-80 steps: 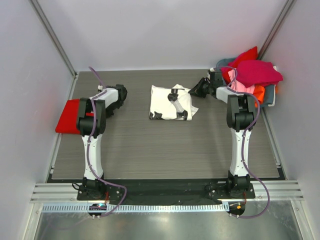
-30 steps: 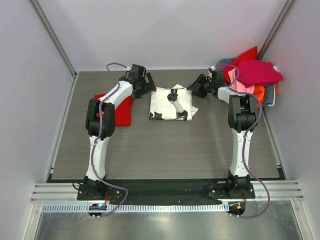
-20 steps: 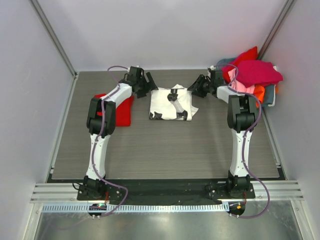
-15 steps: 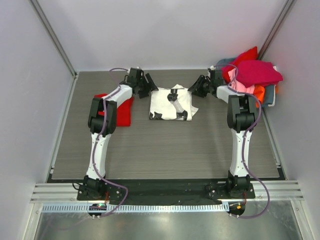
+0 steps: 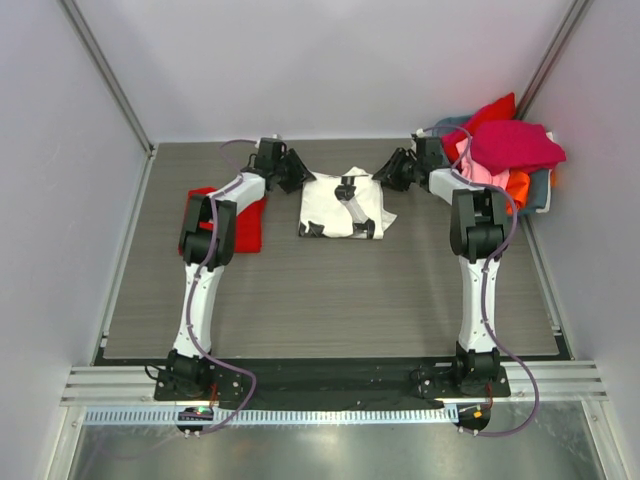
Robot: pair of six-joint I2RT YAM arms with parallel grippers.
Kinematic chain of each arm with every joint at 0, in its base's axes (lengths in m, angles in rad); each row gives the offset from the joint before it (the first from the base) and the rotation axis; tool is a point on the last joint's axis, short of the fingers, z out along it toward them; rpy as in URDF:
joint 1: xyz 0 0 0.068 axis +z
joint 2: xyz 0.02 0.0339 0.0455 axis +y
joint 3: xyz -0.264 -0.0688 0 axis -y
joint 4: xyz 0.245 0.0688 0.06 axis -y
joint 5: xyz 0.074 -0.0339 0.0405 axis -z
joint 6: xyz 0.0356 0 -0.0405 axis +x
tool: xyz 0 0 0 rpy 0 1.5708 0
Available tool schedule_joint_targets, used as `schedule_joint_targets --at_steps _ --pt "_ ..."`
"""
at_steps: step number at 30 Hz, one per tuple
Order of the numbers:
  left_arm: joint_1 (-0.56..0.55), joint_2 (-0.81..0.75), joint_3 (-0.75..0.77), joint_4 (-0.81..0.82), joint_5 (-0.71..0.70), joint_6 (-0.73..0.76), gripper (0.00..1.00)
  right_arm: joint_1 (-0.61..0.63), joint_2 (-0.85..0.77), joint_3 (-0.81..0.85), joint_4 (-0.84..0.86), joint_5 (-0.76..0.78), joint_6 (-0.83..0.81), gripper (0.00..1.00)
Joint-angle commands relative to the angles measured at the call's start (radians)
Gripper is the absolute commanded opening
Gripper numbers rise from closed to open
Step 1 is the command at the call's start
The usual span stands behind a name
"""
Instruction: Fold and stack the t-shirts
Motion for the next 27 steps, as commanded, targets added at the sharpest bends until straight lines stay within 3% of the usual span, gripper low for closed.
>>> schedule_joint_targets --at_steps 1,3,11,20,24,27 --pt "0.01 0.029 0.004 0.032 0.004 -0.005 0.45 0.027 0.07 0.005 -0.093 0.043 -0.007 0.41" --pt "0.011 0.018 -0.017 0.055 -0.004 -0.006 0.45 0.031 0.068 0.005 -0.094 0.051 -0.007 0.41" --pt "0.037 -0.031 -0.137 0.182 0.003 -0.035 0.54 0.031 0.085 0.026 -0.1 0.085 0.007 0.21" --pt "0.048 -0.004 -0.105 0.178 0.0 -0.048 0.47 0.029 0.085 0.025 -0.1 0.091 0.007 0.18" --pt "0.047 0.021 -0.07 0.17 0.02 -0.058 0.3 0.029 0.083 0.023 -0.1 0.089 0.007 0.18" --pt "0.042 0.035 -0.059 0.178 0.034 -0.072 0.3 0.032 0.083 0.029 -0.102 0.085 0.007 0.17"
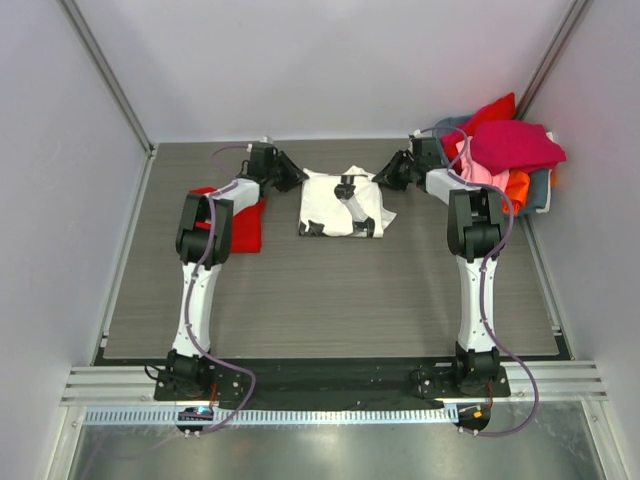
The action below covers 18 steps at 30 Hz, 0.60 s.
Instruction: Fold and stack the t-shirts
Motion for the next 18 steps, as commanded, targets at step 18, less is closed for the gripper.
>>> schedule_joint_targets --at_steps 18 --pt "-0.016 -0.118 0.098 -0.136 0.034 0.05 0.0 0.032 -0.133 -0.102 -0.101 0.056 -0.056 0.01"
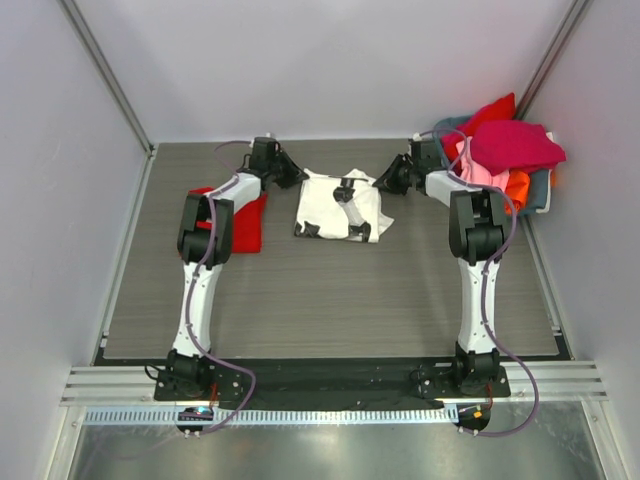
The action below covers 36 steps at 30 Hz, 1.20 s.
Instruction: Fold and stack the t-shirts
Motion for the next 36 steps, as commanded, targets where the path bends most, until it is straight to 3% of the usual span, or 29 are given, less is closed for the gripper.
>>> schedule_joint_targets --at_steps 1,7,14,21,29,36 --pt "-0.007 -0.188 -0.086 -0.021 0.014 0.054 0.0 0.028 -0.15 -0.092 -0.086 0.019 -0.045 0.01" --pt "-0.006 -0.498 -0.358 -0.019 0.005 0.081 0.0 0.098 -0.419 -0.261 -0.067 0.041 -0.071 0.01" --pt "-0.003 -0.845 -0.536 -0.136 0.0 0.112 0.0 0.24 -0.756 -0.436 -0.124 0.118 -0.12 0.01" --pt "0.091 -1.116 -0.584 -0.41 -0.067 0.117 0.0 0.402 -0.956 -0.484 -0.181 0.195 -0.091 0.01" --pt "0.258 -1.283 -0.651 -0.612 -0.171 0.132 0.0 0.537 -0.901 -0.393 -0.19 0.245 -0.077 0.01" --pt "0.486 -1.267 -0.687 -0.65 -0.153 0.176 0.0 0.621 -0.73 -0.234 -0.184 0.265 -0.071 0.01"
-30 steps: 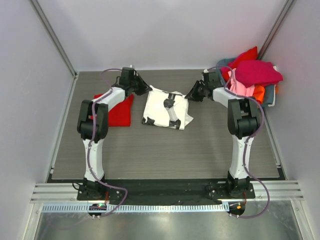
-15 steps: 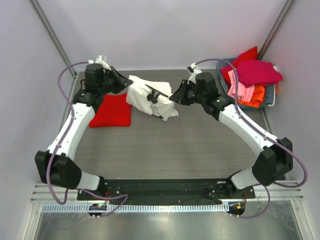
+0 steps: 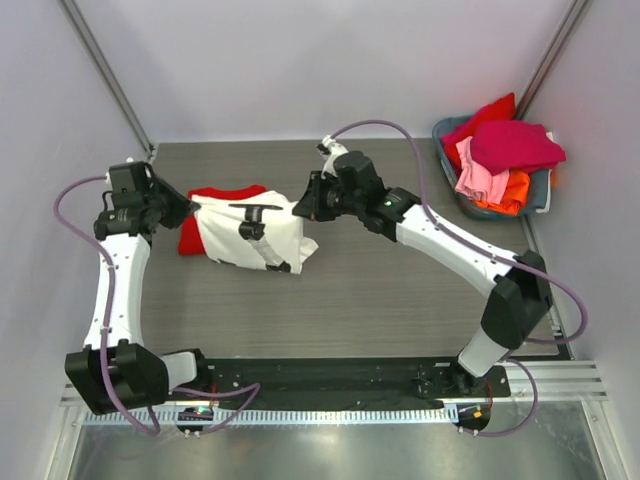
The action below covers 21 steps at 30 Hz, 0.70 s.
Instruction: Fold and stack the t-shirts
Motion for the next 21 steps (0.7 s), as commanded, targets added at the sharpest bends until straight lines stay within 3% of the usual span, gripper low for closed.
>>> schedule_joint_targets --at_steps 1,13,21 --pt "0.119 0.013 0.039 -0.009 -0.047 0.06 0.0 0.015 0.058 0.108 -0.005 0.05 -0.001 0.01" --pt "0.302 0.095 0.143 -0.057 -0.025 0.106 0.0 0.092 0.313 0.358 -0.007 0.067 0.042 0.01" --pt "0.33 0.175 0.16 -0.015 -0.009 0.081 0.0 0.108 0.415 0.475 -0.022 0.108 0.042 0.01"
